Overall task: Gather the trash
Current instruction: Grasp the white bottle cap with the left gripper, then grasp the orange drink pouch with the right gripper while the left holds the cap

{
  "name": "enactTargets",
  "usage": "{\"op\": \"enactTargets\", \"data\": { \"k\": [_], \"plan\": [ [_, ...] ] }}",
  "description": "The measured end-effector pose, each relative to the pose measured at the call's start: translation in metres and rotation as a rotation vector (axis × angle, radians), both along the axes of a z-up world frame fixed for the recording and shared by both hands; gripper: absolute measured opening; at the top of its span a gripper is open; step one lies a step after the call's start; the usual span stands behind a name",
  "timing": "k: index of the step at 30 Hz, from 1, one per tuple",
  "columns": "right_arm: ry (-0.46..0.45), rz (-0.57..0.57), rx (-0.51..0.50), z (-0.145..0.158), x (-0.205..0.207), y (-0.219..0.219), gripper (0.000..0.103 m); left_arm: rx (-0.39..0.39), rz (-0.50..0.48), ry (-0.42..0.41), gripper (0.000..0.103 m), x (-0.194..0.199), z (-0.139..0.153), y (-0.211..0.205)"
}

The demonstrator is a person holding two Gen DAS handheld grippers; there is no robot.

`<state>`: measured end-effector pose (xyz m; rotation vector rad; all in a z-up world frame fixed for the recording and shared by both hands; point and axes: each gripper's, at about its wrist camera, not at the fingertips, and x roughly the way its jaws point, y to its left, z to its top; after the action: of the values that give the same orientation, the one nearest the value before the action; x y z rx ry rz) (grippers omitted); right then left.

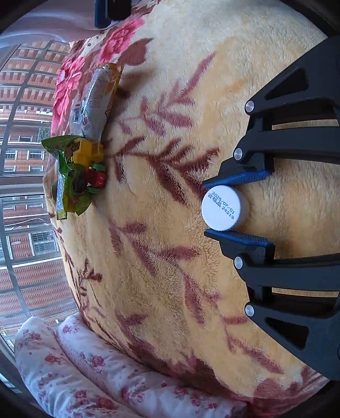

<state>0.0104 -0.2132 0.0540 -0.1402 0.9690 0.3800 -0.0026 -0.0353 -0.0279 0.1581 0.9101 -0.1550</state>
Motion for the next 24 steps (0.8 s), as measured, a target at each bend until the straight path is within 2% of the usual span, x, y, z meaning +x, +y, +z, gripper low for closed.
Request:
{"op": "enactTargets", "data": {
  "k": [7,10,21,24],
  "plan": [
    [0.057,0.081,-0.158,-0.024,0.071,0.021,0.067,-0.028,-0.003,-0.01,0.031,-0.001,-0.003,0.003],
    [0.084,0.121,-0.182,-0.035,0.089,0.027,0.066,-0.04,-0.007,-0.007,0.031,0.0,-0.003,0.004],
    [0.157,0.119,-0.353,-0.081,0.129,0.03,0.064,-0.08,-0.016,0.001,0.031,0.002,-0.005,0.007],
    [0.196,0.094,-0.323,-0.089,0.136,0.024,0.057,-0.08,-0.017,-0.001,0.031,0.002,-0.005,0.006]
  ]
}}
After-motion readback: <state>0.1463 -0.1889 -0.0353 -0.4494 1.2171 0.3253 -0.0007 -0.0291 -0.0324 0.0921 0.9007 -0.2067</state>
